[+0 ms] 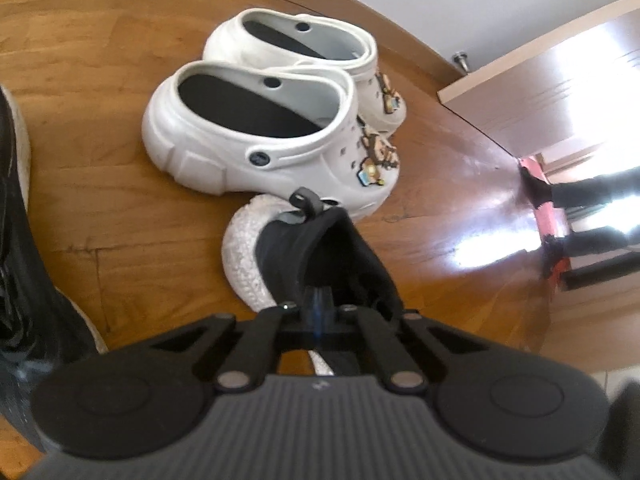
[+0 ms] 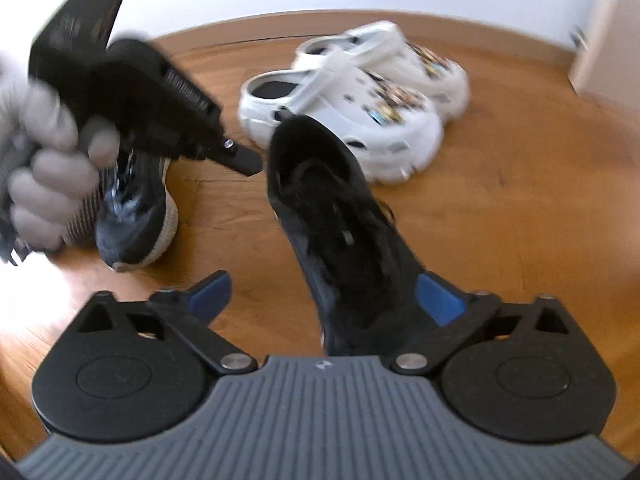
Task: Organize scattered shoes
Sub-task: 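Grasp the second black sneaker by its heel with the right tool and place it beside its mate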
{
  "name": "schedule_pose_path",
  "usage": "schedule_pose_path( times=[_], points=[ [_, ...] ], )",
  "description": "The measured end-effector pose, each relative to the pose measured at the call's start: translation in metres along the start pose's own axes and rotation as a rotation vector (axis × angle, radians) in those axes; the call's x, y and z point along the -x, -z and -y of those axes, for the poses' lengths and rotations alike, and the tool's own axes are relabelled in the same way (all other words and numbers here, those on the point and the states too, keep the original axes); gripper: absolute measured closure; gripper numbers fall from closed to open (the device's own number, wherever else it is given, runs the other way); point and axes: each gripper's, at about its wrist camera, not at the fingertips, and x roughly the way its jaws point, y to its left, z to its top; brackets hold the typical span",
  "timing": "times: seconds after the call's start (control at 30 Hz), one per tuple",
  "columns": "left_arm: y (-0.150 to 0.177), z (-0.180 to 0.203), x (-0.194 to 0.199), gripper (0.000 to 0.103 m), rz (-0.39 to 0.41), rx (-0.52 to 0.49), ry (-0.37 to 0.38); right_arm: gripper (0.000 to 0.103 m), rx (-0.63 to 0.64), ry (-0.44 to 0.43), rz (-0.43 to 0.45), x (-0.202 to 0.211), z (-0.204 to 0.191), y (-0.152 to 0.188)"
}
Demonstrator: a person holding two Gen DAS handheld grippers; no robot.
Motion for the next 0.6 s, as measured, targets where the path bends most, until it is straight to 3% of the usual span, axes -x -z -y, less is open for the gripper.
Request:
schedule_pose_path(
  times=[0.17,0.37,0.53,0.6],
  points=[
    [0.005,-0.018,0.004,0.103,0.003,0.009,-0.032,0.001,0.161,0.039,-0.066,-0.042,-0.001,-0.025],
    [0.008,-0.056,-0.003,0.103,0.005,0.09,-0.101,0.001,0.193,0.031,-0.112,-0.07,0.003,-0.034],
    [0.014,-0.083,0.007,0.103,0.051,0.105,-0.218,0.001,0.251,-0.002,-0.14,-0.078,-0.009,-0.03],
    [0.016,-0.087,0.01,0.103,0.07,0.088,-0.259,0.009,0.265,-0.014,-0.149,-0.082,-0.014,-0.029]
  ],
)
